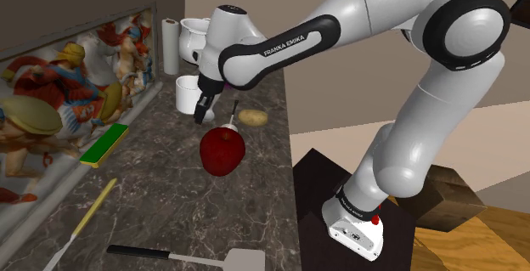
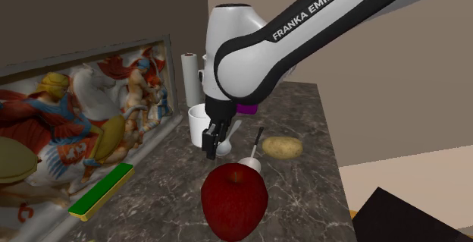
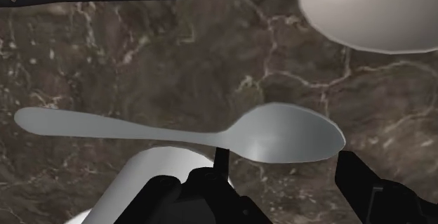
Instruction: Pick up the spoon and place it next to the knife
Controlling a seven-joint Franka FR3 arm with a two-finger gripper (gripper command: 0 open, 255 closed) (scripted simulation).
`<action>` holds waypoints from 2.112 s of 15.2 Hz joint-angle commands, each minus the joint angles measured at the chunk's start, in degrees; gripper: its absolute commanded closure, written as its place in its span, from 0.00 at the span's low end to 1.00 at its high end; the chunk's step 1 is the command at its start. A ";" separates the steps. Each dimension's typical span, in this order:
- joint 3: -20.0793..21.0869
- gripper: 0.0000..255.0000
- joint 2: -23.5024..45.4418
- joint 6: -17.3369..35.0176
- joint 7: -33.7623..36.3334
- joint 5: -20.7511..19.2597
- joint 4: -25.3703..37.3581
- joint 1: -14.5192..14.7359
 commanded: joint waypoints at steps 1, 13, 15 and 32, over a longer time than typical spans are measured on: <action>0.02 1.00 -0.80 -1.62 -0.15 0.22 0.82 -0.02; -0.04 1.00 -4.94 -10.63 -0.87 1.24 5.75 -0.09; -0.06 1.00 -5.46 -12.13 -0.95 1.35 6.74 -0.10; 10.96 1.00 1.66 -15.58 23.89 -5.19 16.18 10.72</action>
